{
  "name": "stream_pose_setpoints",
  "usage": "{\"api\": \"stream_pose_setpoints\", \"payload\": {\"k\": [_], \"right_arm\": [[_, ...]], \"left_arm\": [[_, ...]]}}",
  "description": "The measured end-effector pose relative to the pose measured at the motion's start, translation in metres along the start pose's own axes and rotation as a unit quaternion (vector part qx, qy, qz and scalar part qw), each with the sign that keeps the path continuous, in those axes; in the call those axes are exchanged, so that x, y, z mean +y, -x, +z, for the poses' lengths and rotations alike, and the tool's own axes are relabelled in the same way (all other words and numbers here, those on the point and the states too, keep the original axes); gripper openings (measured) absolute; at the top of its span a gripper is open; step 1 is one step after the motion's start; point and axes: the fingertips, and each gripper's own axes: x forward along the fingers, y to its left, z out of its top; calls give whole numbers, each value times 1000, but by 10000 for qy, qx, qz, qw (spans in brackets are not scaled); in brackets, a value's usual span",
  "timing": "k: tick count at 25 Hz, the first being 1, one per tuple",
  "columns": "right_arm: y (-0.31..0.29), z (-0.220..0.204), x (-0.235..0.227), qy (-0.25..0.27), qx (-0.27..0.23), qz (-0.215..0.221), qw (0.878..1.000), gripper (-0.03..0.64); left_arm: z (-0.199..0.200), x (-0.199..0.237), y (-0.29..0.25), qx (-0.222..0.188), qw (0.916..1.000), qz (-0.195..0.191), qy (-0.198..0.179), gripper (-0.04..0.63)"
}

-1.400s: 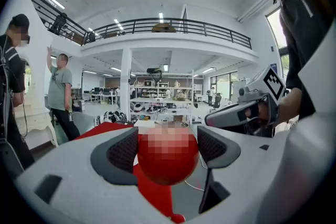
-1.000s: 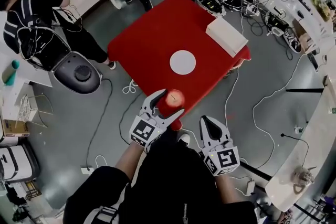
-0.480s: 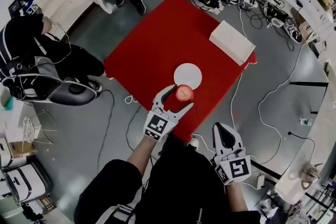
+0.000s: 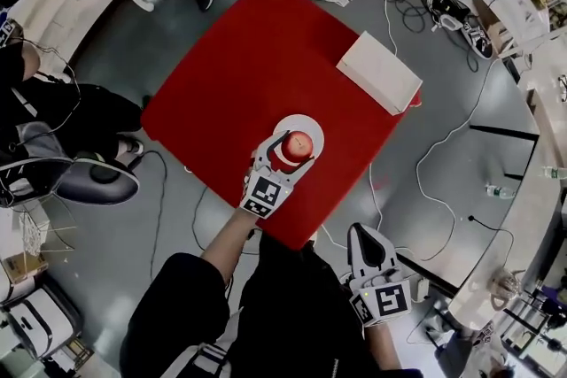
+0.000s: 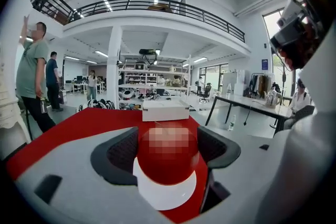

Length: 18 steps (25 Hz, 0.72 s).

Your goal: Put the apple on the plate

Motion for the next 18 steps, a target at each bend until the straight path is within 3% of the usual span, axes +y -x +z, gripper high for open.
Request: {"api": "stream_pose_setpoints", "payload": {"k": [7, 18], "right_arm": [[-20, -2, -3, -117, 200, -110, 9997, 11], [-23, -15, -14, -205, 459, -287, 9983, 11]], "left_arm": [[-40, 17, -38, 324, 9994, -32, 75, 356], [-67, 17, -54, 423, 9988, -222, 93, 356]]}}
